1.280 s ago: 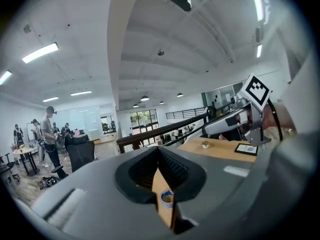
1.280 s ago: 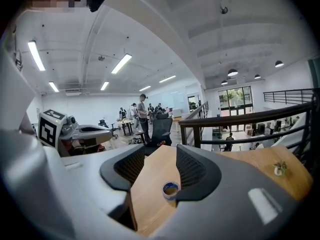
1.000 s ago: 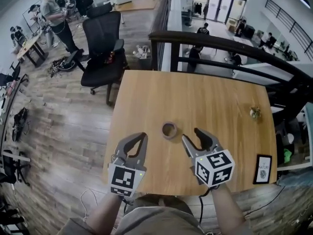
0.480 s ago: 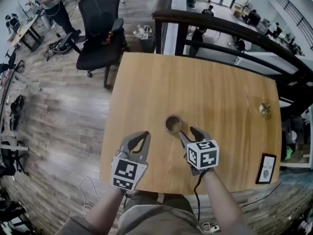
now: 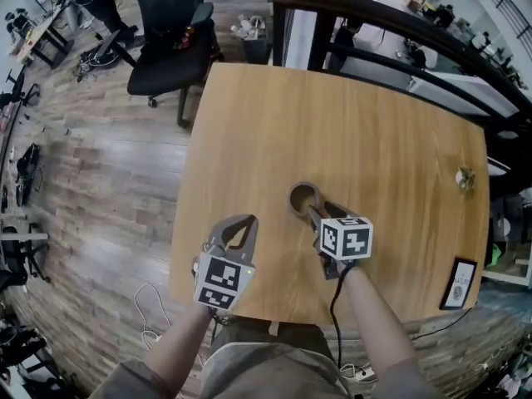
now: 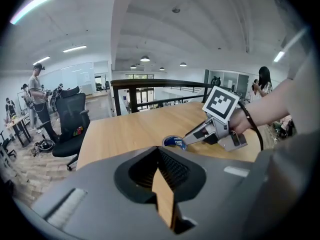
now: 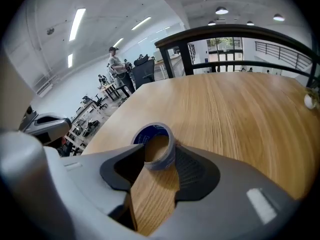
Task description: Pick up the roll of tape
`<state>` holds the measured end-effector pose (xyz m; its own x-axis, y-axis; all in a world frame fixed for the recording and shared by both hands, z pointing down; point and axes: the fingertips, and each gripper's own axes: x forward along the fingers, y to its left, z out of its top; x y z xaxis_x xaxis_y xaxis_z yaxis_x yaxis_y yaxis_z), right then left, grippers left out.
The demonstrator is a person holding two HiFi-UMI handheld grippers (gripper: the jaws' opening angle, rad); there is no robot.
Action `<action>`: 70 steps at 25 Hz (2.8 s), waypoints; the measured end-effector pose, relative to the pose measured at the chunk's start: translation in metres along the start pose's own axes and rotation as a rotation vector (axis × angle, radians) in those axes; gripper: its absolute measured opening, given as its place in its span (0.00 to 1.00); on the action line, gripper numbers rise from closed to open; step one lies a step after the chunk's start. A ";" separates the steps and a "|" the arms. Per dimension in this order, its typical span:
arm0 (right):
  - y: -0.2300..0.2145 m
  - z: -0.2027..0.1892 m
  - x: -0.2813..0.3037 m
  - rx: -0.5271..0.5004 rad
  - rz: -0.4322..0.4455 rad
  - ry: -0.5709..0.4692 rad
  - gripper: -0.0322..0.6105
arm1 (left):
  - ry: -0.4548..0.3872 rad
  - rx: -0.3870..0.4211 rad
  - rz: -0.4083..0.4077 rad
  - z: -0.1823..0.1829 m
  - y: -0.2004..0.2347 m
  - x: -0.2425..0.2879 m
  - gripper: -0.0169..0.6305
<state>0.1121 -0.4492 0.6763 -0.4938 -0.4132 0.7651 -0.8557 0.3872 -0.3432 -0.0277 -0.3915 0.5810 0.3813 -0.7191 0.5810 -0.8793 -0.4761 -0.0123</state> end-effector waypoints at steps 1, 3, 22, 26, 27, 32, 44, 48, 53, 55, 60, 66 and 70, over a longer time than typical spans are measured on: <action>-0.002 0.000 0.004 0.021 -0.006 0.000 0.33 | 0.003 0.003 -0.002 -0.002 0.001 0.001 0.03; -0.005 -0.002 0.010 0.059 -0.025 0.001 0.33 | 0.009 0.008 -0.006 -0.006 0.001 0.000 0.03; -0.001 -0.021 0.001 0.018 -0.064 0.054 0.14 | 0.052 0.018 0.005 -0.046 -0.007 -0.021 0.03; 0.021 0.000 -0.037 -0.072 -0.047 -0.041 0.14 | 0.005 0.033 0.020 -0.027 -0.005 -0.035 0.03; 0.028 0.009 -0.049 -0.090 -0.037 -0.073 0.14 | -0.011 0.040 0.027 -0.018 -0.003 -0.039 0.03; 0.066 0.064 -0.116 -0.162 0.017 -0.262 0.15 | -0.101 0.066 0.063 0.030 0.013 -0.059 0.03; 0.125 0.139 -0.306 -0.307 -0.012 -0.698 0.15 | -0.379 0.254 0.140 0.163 0.004 -0.150 0.03; 0.132 0.134 -0.353 -0.314 -0.043 -0.792 0.14 | -0.464 0.237 0.130 0.187 -0.018 -0.182 0.03; 0.140 0.118 -0.390 -0.326 -0.074 -0.846 0.14 | -0.504 0.206 0.102 0.193 -0.039 -0.212 0.03; 0.141 0.109 -0.399 -0.321 -0.076 -0.858 0.14 | -0.510 0.234 0.094 0.193 -0.048 -0.222 0.03; 0.141 0.086 -0.414 -0.321 -0.073 -0.840 0.14 | -0.583 0.392 0.063 0.202 -0.074 -0.240 0.03; 0.138 0.063 -0.399 -0.316 -0.090 -0.772 0.14 | -0.576 0.385 0.043 0.197 -0.077 -0.233 0.03; 0.139 0.066 -0.397 -0.329 -0.096 -0.778 0.14 | -0.582 0.385 0.039 0.200 -0.077 -0.233 0.03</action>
<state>0.1787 -0.2857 0.2889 -0.4901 -0.8588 0.1493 -0.8702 0.4918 -0.0278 0.0084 -0.2892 0.2836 0.5369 -0.8424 0.0451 -0.7728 -0.5125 -0.3744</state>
